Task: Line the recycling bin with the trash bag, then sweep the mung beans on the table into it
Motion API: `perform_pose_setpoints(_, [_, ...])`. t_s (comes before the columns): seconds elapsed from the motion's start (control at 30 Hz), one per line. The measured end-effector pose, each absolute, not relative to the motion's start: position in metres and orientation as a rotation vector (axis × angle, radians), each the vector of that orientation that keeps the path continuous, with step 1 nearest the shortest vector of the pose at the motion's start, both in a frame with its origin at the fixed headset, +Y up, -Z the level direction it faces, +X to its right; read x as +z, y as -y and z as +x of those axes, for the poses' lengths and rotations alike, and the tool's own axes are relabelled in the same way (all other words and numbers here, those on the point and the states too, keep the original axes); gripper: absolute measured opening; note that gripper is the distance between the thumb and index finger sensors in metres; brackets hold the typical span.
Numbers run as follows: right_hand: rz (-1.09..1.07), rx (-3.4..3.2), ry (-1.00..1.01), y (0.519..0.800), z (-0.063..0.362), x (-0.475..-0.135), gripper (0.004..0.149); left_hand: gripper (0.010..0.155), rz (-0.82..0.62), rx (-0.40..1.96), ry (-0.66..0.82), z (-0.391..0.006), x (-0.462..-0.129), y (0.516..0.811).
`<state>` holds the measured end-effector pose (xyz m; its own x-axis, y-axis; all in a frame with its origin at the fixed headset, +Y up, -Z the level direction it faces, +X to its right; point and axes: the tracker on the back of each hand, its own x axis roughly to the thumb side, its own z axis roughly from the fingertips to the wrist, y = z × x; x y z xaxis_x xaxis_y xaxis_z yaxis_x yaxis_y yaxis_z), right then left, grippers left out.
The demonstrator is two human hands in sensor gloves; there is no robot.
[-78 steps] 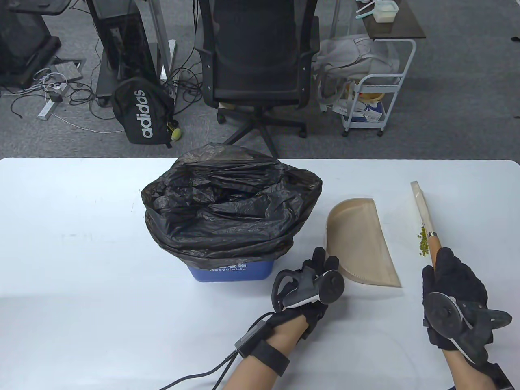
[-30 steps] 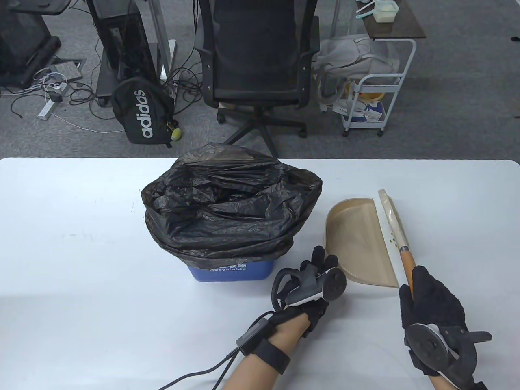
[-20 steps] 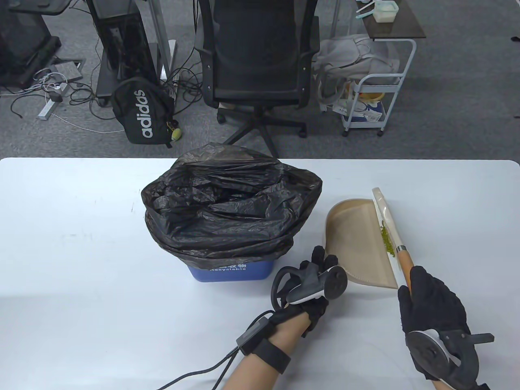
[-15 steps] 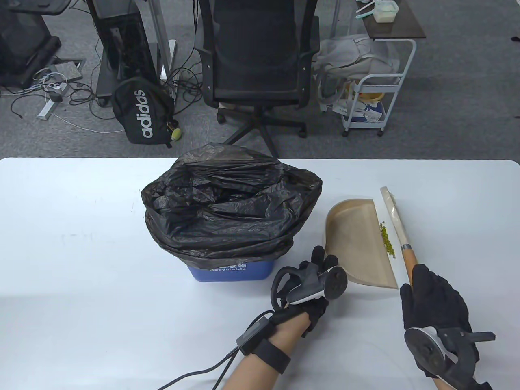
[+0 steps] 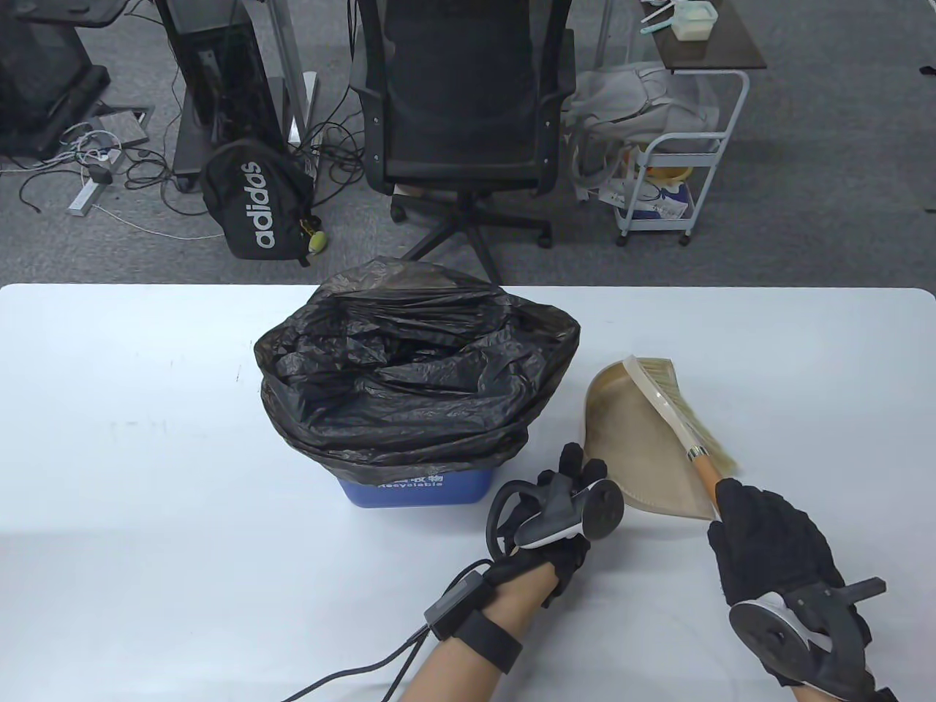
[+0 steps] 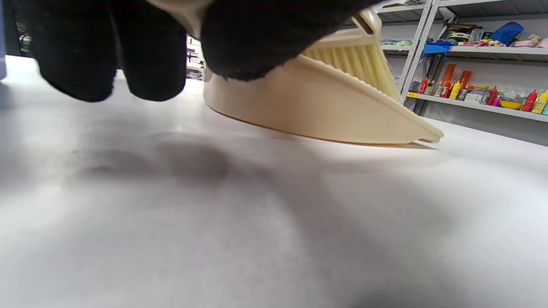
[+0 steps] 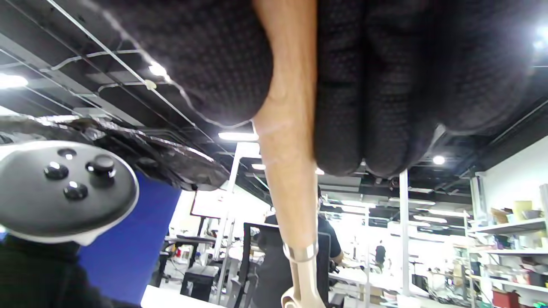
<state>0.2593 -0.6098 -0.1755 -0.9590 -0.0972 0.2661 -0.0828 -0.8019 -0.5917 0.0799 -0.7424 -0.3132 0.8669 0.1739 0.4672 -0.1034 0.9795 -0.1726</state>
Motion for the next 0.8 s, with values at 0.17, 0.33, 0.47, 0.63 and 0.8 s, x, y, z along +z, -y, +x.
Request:
perform_pose_setpoints(0.17, [-0.4, -2.922, -1.049, 0.605, 0.264, -0.171, 0.055, 0.072, -0.146, 0.145, 0.5, 0.08, -0.313, 0.743])
perform_pose_setpoints(0.33, [-0.225, -2.869, -1.016, 0.612, 0.269, -0.182, 0.054, 0.072, -0.146, 0.145, 0.499, 0.08, -0.313, 0.743])
perform_pose_setpoints(0.47, [-0.161, -2.937, -0.962, 0.62, 0.277, -0.191, 0.054, 0.072, -0.146, 0.145, 0.498, 0.08, -0.313, 0.743])
perform_pose_setpoints(0.63, [-0.239, -3.012, -1.002, 0.616, 0.276, -0.184, 0.054, 0.072, -0.147, 0.144, 0.495, 0.079, -0.313, 0.743])
perform_pose_setpoints(0.8, [-0.325, -3.06, -1.039, 0.601, 0.273, -0.174, 0.054, 0.072, -0.137, 0.146, 0.495, 0.079, -0.313, 0.743])
